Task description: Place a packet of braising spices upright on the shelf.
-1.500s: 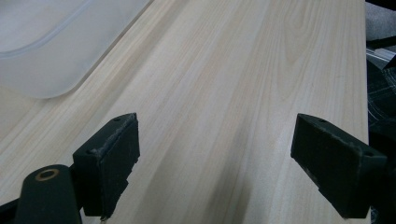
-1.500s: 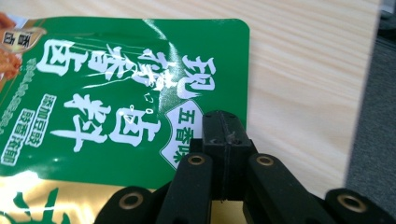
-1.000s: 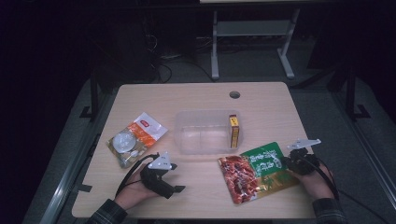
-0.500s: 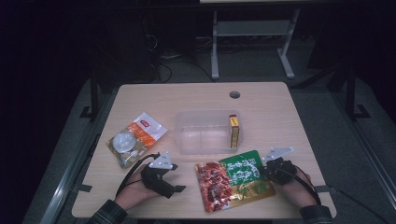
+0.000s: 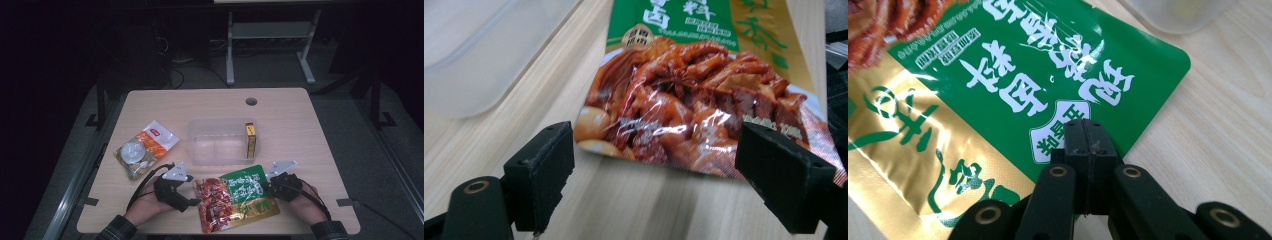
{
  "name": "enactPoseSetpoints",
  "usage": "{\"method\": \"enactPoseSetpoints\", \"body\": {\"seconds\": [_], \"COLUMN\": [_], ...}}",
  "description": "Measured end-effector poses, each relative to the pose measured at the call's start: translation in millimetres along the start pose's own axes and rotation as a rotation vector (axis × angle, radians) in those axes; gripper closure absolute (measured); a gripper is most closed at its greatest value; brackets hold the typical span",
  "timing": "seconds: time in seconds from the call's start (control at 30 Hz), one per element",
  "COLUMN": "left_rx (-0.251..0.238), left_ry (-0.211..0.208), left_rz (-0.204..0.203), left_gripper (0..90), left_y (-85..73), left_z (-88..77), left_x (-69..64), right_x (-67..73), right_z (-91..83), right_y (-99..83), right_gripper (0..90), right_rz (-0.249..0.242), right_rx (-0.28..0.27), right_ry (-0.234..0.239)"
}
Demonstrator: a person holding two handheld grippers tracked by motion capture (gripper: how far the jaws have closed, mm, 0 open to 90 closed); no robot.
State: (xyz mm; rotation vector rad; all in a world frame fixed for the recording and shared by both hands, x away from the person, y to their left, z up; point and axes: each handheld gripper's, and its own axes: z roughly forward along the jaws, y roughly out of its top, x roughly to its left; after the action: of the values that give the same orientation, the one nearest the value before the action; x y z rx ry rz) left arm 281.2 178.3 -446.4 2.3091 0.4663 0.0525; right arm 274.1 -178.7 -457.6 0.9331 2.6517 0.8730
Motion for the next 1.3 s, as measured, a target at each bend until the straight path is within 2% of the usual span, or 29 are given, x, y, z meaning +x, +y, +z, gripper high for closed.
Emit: {"method": "enactPoseSetpoints", "body": {"seconds": [0.1,0.13,0.17,0.2,0.3,0.37,0.4,0.57,0.6,0.77,1.0,1.23,1.3], "left_rx": [0.014,0.017,0.024,0.023,0.016,0.026,0.03,0.061,0.08,0.101,0.1,0.083,0.066], "left_ry": [-0.016,-0.023,-0.026,-0.027,-0.035,-0.038,-0.04,-0.058,-0.061,-0.065,-0.077,-0.08,-0.078], "left_rz": [0.005,0.001,0.006,0.014,0.022,0.035,0.04,0.056,0.059,0.061,0.044,0.072,0.08], "left_gripper": [13.8,13.3,13.3,13.3,13.4,13.4,13.4,13.4,13.4,13.3,13.3,15.2,20.7], "left_y": [6.5,9.2,11.3,14.4,23.5,29.3,31.3,43.1,46.1,49.3,50.5,48.8,46.8], "left_z": [4.7,7.1,8.5,10.8,17.1,23.9,26.7,47.1,55.5,66.6,74.8,74.9,73.4], "left_x": [0.4,0.5,0.4,-0.5,-1.2,-2.1,-2.2,-2.1,-1.3,1.7,6.6,5.6,4.7], "right_x": [-6.1,-10.2,-10.2,-10.8,-12.6,-12.6,-11.0,-5.5,-3.1,0.2,-0.8,-1.3,-1.6], "right_z": [-10.9,-17.7,-17.7,-19.9,-27.3,-28.5,-30.6,-39.2,-41.9,-45.1,-45.4,-45.4,-45.5], "right_y": [-2.0,-4.8,-4.8,-6.1,-16.5,-19.2,-22.8,-36.2,-41.3,-48.5,-48.5,-48.0,-48.1], "right_gripper": [83.3,74.7,74.7,70.8,48.1,45.0,42.7,37.8,36.7,36.3,36.4,36.4,36.4], "right_rz": [0.044,0.072,0.072,0.085,0.13,0.132,0.148,0.154,0.153,0.158,0.166,0.165,0.164], "right_rx": [-0.051,-0.077,-0.077,-0.082,-0.103,-0.107,-0.104,-0.118,-0.117,-0.119,-0.12,-0.127,-0.129], "right_ry": [-0.003,-0.021,-0.021,-0.026,-0.048,-0.052,-0.049,-0.064,-0.065,-0.063,-0.059,-0.061,-0.062]}}
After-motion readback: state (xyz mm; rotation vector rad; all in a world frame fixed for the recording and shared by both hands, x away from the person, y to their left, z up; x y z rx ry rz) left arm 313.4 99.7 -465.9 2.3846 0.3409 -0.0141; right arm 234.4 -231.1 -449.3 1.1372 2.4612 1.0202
